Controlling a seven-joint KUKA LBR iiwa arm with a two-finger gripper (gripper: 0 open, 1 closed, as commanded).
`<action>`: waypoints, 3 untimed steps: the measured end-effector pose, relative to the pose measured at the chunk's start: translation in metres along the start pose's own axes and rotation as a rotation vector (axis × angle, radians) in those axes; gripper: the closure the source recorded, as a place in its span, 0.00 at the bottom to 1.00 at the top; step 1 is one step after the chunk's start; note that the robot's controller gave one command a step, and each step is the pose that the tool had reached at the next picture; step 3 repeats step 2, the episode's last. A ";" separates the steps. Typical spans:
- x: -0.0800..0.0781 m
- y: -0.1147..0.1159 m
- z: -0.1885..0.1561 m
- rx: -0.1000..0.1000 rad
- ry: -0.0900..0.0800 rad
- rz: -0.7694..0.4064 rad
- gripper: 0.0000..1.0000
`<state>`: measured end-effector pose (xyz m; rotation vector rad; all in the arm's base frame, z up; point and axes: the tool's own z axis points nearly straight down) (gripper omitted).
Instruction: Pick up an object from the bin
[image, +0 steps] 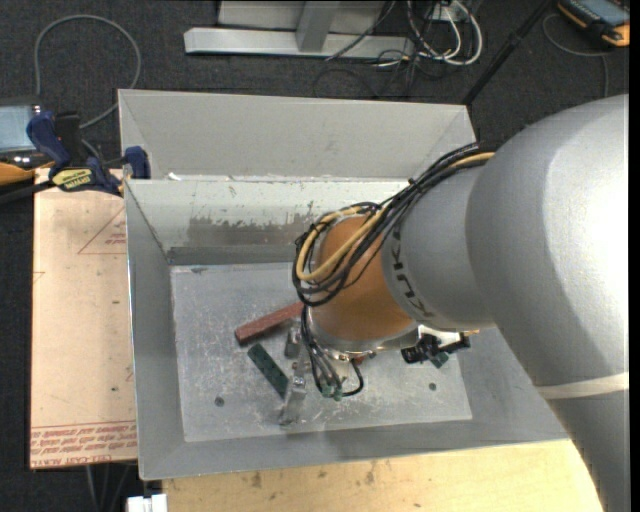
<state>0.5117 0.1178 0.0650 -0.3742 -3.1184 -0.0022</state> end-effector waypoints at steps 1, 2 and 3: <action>-0.001 0.001 -0.001 -0.002 -0.004 0.000 1.00; -0.003 0.002 -0.099 -0.003 -0.007 -0.002 1.00; -0.003 0.002 -0.099 -0.003 -0.007 -0.002 1.00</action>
Offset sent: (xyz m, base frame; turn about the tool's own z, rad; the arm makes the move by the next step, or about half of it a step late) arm 0.0000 0.0000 0.0000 0.0000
